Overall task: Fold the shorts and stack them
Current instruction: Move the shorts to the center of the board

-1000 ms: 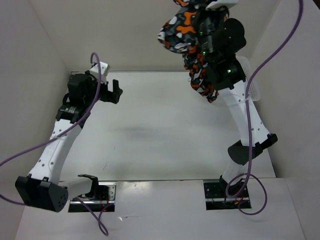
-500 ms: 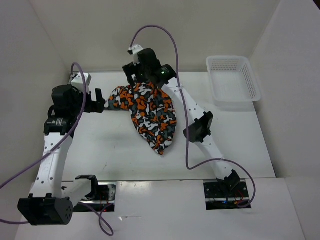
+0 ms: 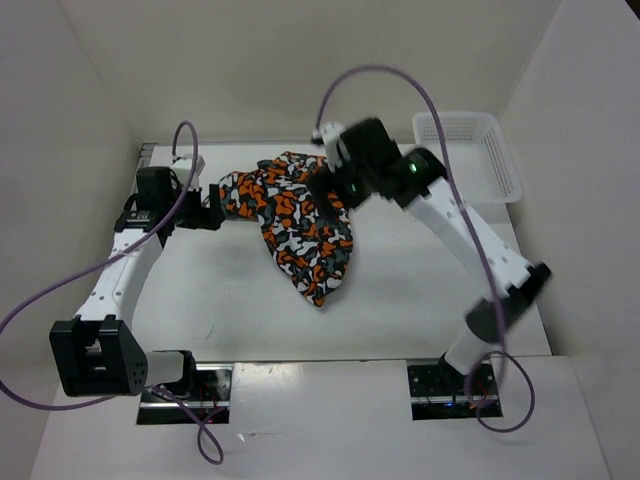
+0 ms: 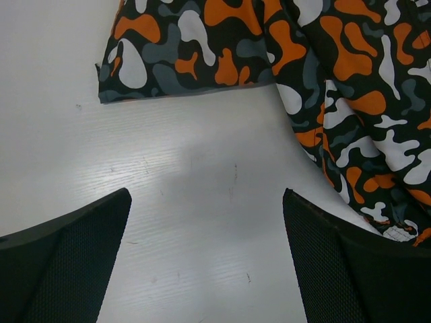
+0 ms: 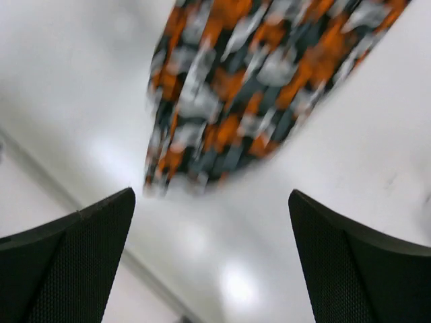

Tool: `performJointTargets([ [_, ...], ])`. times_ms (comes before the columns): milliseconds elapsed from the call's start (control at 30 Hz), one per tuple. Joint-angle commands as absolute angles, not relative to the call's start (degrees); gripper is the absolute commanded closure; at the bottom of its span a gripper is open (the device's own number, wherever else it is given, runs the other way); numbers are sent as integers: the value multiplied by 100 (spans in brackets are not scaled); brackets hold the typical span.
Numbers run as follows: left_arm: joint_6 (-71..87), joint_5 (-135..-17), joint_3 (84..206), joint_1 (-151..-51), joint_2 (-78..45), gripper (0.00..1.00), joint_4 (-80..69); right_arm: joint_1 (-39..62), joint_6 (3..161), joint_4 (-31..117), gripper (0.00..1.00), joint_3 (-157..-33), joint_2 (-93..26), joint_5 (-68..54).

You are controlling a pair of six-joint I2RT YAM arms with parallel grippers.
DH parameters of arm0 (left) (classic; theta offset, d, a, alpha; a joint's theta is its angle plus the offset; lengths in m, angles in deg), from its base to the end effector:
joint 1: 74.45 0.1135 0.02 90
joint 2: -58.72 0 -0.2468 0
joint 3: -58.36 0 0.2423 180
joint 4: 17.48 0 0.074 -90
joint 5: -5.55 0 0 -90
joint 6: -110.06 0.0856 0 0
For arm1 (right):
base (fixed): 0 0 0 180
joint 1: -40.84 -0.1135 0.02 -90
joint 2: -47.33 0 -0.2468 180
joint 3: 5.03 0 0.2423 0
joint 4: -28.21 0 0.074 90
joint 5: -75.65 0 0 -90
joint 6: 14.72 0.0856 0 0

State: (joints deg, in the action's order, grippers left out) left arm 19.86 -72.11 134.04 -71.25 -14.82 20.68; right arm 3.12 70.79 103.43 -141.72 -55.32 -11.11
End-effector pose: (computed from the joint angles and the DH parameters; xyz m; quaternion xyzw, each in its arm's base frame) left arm 0.3202 -0.0004 0.2665 0.0225 0.8870 -0.0839 0.4536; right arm 0.3094 0.2454 0.3849 -0.3387 0.8450 0.1428 0.3885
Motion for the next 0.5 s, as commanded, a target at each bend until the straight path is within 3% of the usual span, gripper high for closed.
performJointTargets([
  [0,2006,-6960,13195,-7226,-1485,0,1613,-424,6790,10121,1,-11463,-3674,-1427],
  [33,2006,-6960,13142,-7226,-1537,0,1611,-425,6920,9900,1,-10421,-3400,-1427],
  [167,2006,-6960,13080,-7226,-1643,0,1550,-425,6922,8450,1,-9558,-3466,-1971],
  [300,2006,-7196,12957,-7226,-1705,0,1366,-425,7158,8193,1,-9111,-3608,-436],
  [467,2006,-7722,12326,-7226,-1705,0,839,-425,7710,6486,3,-7731,-3476,-230],
])
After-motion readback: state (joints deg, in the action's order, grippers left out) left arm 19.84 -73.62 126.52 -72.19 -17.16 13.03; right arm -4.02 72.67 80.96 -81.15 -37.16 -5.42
